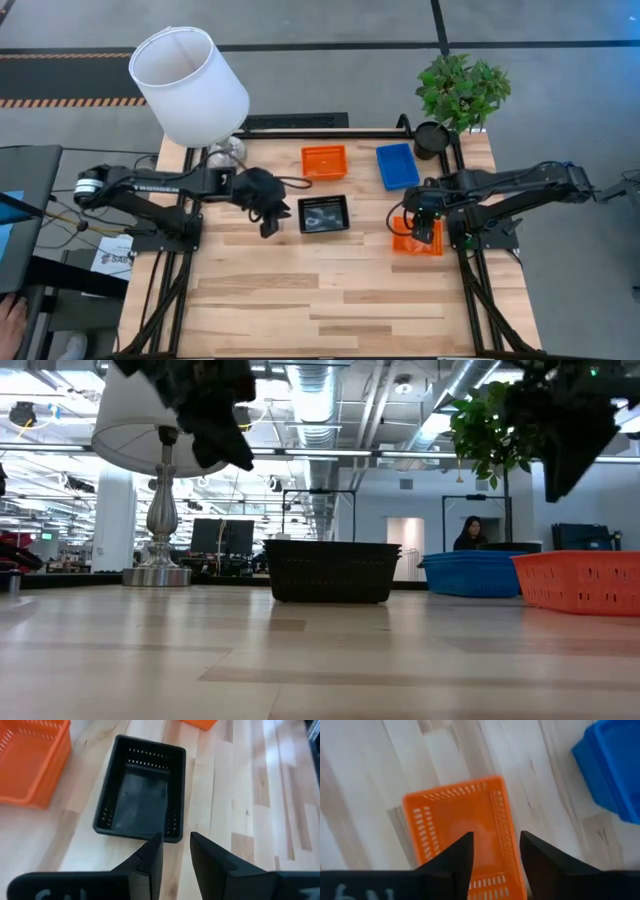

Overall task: Stack baskets by color
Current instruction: Stack the orange bin on the top orange bin

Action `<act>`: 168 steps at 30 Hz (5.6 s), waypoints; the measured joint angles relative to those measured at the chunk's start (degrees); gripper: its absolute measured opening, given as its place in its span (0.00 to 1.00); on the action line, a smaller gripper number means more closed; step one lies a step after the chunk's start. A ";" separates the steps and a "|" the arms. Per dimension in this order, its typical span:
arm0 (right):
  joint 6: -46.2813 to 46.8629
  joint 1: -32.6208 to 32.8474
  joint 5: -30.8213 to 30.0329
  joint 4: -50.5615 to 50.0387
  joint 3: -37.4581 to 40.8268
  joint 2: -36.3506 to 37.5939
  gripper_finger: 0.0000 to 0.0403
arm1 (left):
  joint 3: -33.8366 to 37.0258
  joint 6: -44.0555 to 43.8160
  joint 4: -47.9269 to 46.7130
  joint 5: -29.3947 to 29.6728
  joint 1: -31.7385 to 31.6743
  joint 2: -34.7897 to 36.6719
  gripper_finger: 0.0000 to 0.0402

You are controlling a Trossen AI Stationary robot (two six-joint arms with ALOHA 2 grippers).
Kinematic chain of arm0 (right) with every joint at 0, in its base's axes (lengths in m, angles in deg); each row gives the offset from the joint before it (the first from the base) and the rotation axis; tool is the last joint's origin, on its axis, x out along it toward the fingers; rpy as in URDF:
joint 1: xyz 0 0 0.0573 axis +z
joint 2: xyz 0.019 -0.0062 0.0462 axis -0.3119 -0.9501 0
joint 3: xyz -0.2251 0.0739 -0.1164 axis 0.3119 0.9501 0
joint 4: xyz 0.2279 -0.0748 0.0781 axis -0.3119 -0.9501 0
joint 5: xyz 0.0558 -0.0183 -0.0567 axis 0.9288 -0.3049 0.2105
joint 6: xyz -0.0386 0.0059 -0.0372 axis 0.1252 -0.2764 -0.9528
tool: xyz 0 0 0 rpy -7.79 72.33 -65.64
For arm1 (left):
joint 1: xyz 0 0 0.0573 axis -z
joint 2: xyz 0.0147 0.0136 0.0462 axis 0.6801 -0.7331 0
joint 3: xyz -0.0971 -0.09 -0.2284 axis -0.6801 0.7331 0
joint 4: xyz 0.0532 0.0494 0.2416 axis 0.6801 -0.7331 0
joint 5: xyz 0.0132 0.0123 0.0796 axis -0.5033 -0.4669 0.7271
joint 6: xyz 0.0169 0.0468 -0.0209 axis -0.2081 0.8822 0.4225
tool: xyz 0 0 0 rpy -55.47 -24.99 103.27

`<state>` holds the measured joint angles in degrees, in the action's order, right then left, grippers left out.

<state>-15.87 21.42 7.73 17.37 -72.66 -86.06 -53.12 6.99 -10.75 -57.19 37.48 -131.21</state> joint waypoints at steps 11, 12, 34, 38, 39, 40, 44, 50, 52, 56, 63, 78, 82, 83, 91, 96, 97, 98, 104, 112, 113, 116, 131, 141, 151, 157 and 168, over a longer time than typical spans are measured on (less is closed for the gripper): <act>-0.02 -0.49 2.14 0.89 7.88 8.35 0.54 | 10.67 -2.70 15.28 -2.79 0.53 3.35 0.25; 0.00 -0.74 2.14 0.96 8.37 9.57 0.54 | 10.67 -2.62 15.04 -1.87 0.55 3.35 0.27; 6.28 -2.60 5.03 9.00 17.19 6.90 0.50 | 10.67 0.81 5.05 2.67 0.51 3.29 0.70; 6.26 -2.67 5.03 9.03 17.02 1.79 0.50 | 10.67 1.03 3.50 2.60 0.52 3.28 0.70; 6.26 -2.67 5.03 8.84 16.65 0.52 0.50 | 10.67 1.06 3.20 2.52 0.53 3.28 0.70; 6.23 -2.69 5.01 8.86 16.15 -0.55 0.50 | 10.67 1.04 3.09 2.43 0.53 3.28 0.70; 4.67 -2.69 3.47 8.79 12.51 -4.23 0.50 | 10.67 0.27 1.97 2.42 0.51 3.78 0.70; -1.80 -2.90 -0.34 4.91 4.55 -8.31 0.48 | 10.73 0.15 -0.86 3.27 0.51 9.18 0.70; -6.11 -3.66 0.60 5.09 4.01 -9.55 0.48 | 11.99 0.11 0.67 4.49 0.53 11.61 0.70; -17.01 -7.85 5.05 5.26 4.11 -14.03 0.45 | 20.61 -2.26 8.38 4.97 0.51 16.31 0.70; -22.03 -13.74 5.37 5.40 4.17 -21.58 0.43 | 28.61 -5.93 19.49 5.33 0.53 21.40 0.70; -21.01 -15.30 5.68 1.21 -0.21 -16.90 0.43 | 28.73 -6.29 18.15 7.85 0.62 21.58 0.69; -23.40 -15.84 5.31 0.47 -0.18 -16.59 0.43 | 28.73 -5.42 18.15 8.22 0.62 21.55 0.69; -23.81 -16.20 5.34 0.47 -0.11 -16.93 0.43 | 28.73 -5.45 18.17 8.24 0.62 21.55 0.69; -26.88 -19.95 5.33 2.69 2.98 -22.03 0.44 | 28.73 -5.71 18.16 8.93 0.62 21.55 0.69; -27.56 -20.39 6.05 4.03 3.00 -23.95 0.42 | 28.73 -7.25 18.17 8.90 0.62 21.55 0.69; -28.02 -20.39 7.02 4.22 3.00 -23.95 0.42 | 28.73 -7.81 18.15 8.87 0.62 21.55 0.69; -28.27 -20.39 7.97 4.34 2.98 -23.86 0.41 | 28.73 -8.41 18.15 8.77 0.62 21.55 0.69; -26.67 -20.39 10.11 4.11 2.98 -23.79 0.27 | 28.70 -11.91 15.41 8.42 0.62 21.55 0.69; -22.39 -19.12 10.91 3.64 1.82 -21.37 0.04 | 28.70 -11.82 15.07 6.95 0.62 21.55 0.69; -21.41 -18.79 11.02 3.20 1.04 -20.65 0.04 | 28.70 -11.24 14.89 6.95 0.62 21.54 0.69; -18.75 -17.58 11.17 2.70 -3.56 -18.55 0.02 | 28.70 -8.76 14.44 6.72 0.62 21.53 0.69; -35.74 -21.92 8.88 3.65 -45.73 -29.14 0.00 | 28.70 -5.83 23.13 6.87 0.62 21.53 0.69; -59.77 -32.52 18.64 -1.73 -71.80 -55.78 0.00 | 28.66 -11.55 31.13 14.94 0.64 21.53 0.69; -64.98 -36.09 23.72 -3.46 -82.52 -64.26 0.00 | 28.66 -19.26 31.15 15.48 0.64 21.53 0.69; -66.30 -36.85 24.22 -3.46 -82.63 -64.14 0.00 | 28.66 -19.52 31.24 17.60 0.64 21.53 0.69; -67.50 -38.85 28.01 -1.53 -82.57 -68.82 0.00 | 28.66 -19.65 31.56 17.99 0.64 21.53 0.69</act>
<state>-83.37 -17.43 35.74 15.84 -155.24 -154.88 -24.46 -12.66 20.81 -39.20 38.12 -109.68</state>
